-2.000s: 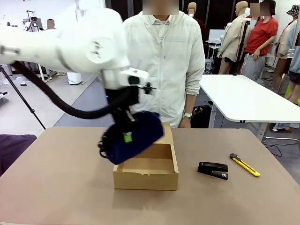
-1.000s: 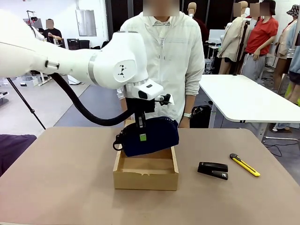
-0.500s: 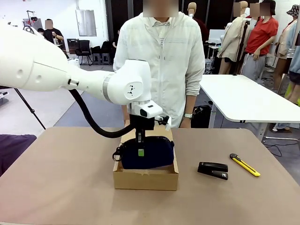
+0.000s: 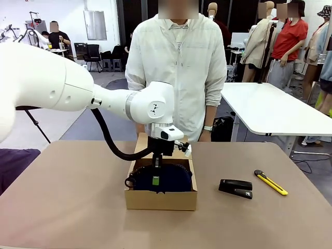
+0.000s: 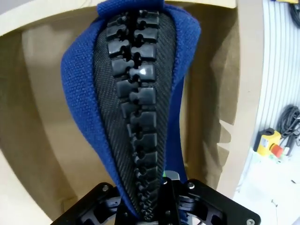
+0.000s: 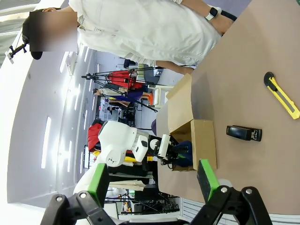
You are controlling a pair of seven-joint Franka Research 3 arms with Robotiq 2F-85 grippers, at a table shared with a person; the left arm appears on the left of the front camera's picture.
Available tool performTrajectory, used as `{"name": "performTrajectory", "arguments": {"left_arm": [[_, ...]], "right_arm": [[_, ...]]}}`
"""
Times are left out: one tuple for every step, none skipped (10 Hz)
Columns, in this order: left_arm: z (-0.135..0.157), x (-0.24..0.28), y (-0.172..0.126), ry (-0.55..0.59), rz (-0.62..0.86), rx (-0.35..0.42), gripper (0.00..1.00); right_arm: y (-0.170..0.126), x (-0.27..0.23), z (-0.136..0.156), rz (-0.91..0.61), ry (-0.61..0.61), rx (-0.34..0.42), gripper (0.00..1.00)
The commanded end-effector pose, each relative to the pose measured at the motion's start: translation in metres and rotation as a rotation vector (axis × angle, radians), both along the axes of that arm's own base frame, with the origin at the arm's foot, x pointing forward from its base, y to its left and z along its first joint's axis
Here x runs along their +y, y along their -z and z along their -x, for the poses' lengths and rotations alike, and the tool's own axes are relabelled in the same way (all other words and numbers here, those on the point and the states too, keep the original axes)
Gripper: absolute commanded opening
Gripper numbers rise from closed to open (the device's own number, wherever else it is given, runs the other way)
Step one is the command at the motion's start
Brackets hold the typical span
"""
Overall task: Pack the items into the box.
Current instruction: Pick up the item specified by the human and place it in the Mailer Box.
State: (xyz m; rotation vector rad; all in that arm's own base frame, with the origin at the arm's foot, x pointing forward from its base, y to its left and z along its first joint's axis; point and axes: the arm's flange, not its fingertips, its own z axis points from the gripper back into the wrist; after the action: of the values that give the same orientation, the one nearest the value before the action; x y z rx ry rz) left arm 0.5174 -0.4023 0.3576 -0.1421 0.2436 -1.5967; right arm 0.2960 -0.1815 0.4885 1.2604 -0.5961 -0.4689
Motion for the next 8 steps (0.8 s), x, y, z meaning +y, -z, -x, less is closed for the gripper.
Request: {"name": "performTrajectory", "arguments": {"left_arm": [[-0.006,-0.01,-0.003,0.006,-0.046,0.013,0.29],[-0.007,-0.01,-0.005,0.008,-0.036,0.018,0.86],[-0.007,-0.009,-0.007,0.004,-0.029,0.019,1.0],[-0.007,-0.007,-0.012,-0.003,-0.019,0.0,1.0],[-0.008,-0.005,-0.019,-0.012,-0.011,-0.018,1.0],[-0.008,-0.001,-0.036,-0.018,0.006,-0.052,1.0],[-0.007,0.002,-0.052,-0.028,0.026,-0.091,1.0],[-0.002,0.013,-0.084,-0.022,0.105,-0.121,1.0]], "right_arm": [[-0.003,0.001,-0.003,-0.016,0.006,-0.025,1.0],[-0.003,0.001,-0.003,-0.016,0.006,-0.025,1.0],[-0.003,0.001,-0.003,-0.016,0.006,-0.025,1.0],[-0.003,0.001,-0.003,-0.016,0.006,-0.025,1.0],[-0.003,0.001,-0.003,-0.016,0.006,-0.025,1.0],[-0.003,0.001,-0.003,-0.016,0.006,-0.025,1.0],[-0.003,0.001,-0.003,-0.016,0.006,-0.025,1.0],[-0.003,0.001,-0.003,-0.016,0.006,-0.025,1.0]]}}
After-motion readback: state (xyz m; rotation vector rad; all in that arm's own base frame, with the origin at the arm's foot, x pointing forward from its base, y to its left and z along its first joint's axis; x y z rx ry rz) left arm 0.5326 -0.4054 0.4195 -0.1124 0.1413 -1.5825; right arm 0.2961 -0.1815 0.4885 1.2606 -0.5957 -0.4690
